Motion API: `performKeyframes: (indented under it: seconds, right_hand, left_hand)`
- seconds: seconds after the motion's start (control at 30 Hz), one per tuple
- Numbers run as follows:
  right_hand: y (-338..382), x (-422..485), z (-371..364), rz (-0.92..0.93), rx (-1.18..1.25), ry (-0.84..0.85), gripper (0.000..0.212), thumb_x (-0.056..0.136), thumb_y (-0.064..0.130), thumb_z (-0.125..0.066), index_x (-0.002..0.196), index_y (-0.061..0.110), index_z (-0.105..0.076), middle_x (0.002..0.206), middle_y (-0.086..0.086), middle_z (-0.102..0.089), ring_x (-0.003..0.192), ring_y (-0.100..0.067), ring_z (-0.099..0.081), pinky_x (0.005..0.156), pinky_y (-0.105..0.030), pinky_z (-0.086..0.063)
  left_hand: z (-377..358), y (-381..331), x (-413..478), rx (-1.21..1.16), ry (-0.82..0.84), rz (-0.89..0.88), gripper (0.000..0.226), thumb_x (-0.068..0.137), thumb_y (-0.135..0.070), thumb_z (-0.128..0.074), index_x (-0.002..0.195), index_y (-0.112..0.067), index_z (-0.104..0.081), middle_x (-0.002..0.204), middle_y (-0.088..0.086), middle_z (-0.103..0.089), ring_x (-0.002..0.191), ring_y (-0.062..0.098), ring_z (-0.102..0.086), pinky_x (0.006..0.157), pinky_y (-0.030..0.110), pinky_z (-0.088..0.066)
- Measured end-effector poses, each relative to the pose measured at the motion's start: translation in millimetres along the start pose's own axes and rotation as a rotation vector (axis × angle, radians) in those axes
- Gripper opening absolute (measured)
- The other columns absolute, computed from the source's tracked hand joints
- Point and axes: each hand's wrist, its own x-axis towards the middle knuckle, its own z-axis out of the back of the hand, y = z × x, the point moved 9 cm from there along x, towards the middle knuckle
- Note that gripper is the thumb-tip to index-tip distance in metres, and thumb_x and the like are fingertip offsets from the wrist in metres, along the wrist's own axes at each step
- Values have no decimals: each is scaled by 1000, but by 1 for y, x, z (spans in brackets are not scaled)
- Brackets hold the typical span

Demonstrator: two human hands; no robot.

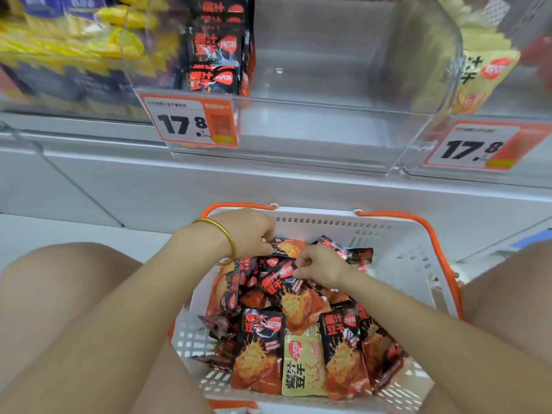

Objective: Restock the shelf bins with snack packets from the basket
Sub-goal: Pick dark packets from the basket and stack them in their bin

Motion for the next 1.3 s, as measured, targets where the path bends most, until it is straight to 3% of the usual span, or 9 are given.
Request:
performKeyframes:
  seconds: [0.3,0.47,0.6,0.7,0.83,0.93,1.03,1.13,1.3]
  right_hand:
    - [59,-33,69,133,511,-44,13,90,8,-60,80,9,-53,67,-5,-43,60,-10,-47,51,-17,-49]
    - [122,-72,94,276,419,124,29,85,-2,-62,107,18,-58,81,7,-69,71,-8,-64,59,-25,-54]
    - [193,-107,174,423,354,-120,21,82,-3,-63,96,12,-64,74,4,-68,62,-7,-63,54,-22,-53]
    - [239,-113,234,500,455,-326,13,86,3,-61,90,15,-64,78,3,-66,62,-6,-63,54,-23,-55]
    - [262,-48,251,386,500,-441,15,89,2,-59,89,16,-59,74,-1,-59,47,-3,-58,46,-19,-51]
    - [252,16,209,145,484,-274,15,86,1,-64,94,11,-56,72,-6,-58,44,-6,-57,43,-20,-50]
    - [247,43,178,8,358,-205,20,84,5,-69,80,12,-50,65,-5,-61,52,-10,-57,44,-19,-43]
    - [248,49,170,-66,216,-170,37,84,17,-71,113,5,-53,105,-12,-62,89,-21,-60,56,-28,-46]
    - [241,49,161,-169,380,-107,44,78,11,-75,115,2,-53,85,-13,-60,66,-22,-56,56,-38,-55]
  left_hand:
    - [24,5,6,-156,-175,33,33,91,-26,-60,119,-10,-52,115,7,-59,106,26,-54,78,28,-39]
    - [95,10,-29,-406,-545,-92,6,85,-16,-66,89,-17,-62,74,-12,-54,73,8,-54,65,20,-41]
    - [170,30,-88,-751,-1031,-251,16,80,-16,-67,94,-17,-61,78,-10,-57,67,-1,-54,67,13,-45]
    - [206,57,-123,-655,-1373,-120,17,85,-11,-58,102,-15,-59,79,-15,-53,69,-8,-51,69,6,-41]
    - [208,88,-104,-493,-1325,84,17,88,-8,-53,101,-12,-62,89,-5,-58,81,11,-57,81,27,-48]
    - [192,97,-87,-437,-1295,127,18,88,-9,-52,101,-13,-64,95,1,-63,91,22,-59,83,39,-48]
    - [184,104,-78,-424,-1272,167,18,88,-11,-51,101,-14,-63,97,5,-64,92,25,-59,82,43,-48]
    - [185,105,-76,-411,-1256,186,17,89,-12,-49,101,-13,-62,97,7,-63,91,27,-58,80,45,-48]
    - [184,105,-81,-426,-1274,195,16,90,-12,-49,99,-11,-62,96,6,-62,90,26,-57,79,45,-47]
